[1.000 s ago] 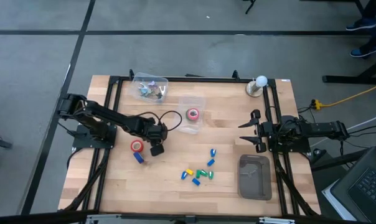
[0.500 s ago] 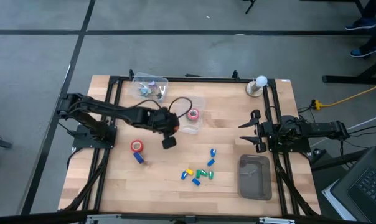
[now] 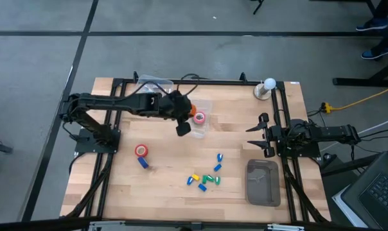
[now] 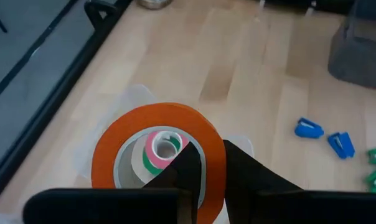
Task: Pick and place Stapler, Stapler remover, tape
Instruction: Put the orange tape into the bottom transparent bin
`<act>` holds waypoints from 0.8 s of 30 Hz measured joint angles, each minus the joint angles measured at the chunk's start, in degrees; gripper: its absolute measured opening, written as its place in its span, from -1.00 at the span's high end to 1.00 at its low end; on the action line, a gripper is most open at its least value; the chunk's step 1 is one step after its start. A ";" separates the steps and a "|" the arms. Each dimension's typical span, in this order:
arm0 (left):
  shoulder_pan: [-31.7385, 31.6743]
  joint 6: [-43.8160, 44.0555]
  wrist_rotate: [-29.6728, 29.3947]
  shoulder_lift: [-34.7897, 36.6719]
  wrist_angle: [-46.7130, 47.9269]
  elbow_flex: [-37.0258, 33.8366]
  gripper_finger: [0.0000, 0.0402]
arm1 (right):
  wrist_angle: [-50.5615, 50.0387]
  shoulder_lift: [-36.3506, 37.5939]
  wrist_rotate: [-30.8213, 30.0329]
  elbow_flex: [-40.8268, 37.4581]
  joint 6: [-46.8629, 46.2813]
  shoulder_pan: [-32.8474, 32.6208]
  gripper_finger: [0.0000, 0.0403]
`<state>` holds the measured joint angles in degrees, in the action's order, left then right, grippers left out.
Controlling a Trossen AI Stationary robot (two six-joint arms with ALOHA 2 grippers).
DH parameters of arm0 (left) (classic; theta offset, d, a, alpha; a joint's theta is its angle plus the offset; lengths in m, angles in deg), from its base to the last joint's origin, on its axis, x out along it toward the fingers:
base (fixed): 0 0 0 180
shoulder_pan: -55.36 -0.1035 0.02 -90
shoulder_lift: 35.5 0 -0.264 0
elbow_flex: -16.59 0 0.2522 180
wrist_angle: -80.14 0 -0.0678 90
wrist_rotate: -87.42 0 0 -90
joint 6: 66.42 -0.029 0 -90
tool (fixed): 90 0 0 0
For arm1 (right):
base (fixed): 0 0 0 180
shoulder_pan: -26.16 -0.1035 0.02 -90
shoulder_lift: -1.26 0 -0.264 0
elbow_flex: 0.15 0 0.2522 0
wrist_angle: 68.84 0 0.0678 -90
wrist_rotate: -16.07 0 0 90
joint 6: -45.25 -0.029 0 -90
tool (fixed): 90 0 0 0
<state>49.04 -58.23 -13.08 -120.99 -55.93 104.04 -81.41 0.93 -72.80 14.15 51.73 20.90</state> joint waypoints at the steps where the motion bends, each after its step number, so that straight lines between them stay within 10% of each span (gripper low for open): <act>1: -0.21 0.00 0.02 0.00 0.00 0.33 0.80 | 0.00 -0.02 -0.02 0.00 0.00 -0.02 -0.12; 24: -4.07 5.56 5.18 0.00 -12.68 0.62 0.82 | -0.02 -0.02 0.00 0.00 0.00 0.00 -0.12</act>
<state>44.97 -52.67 -7.90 -120.99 -68.60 104.66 -81.43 0.90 -72.80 14.15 51.73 20.90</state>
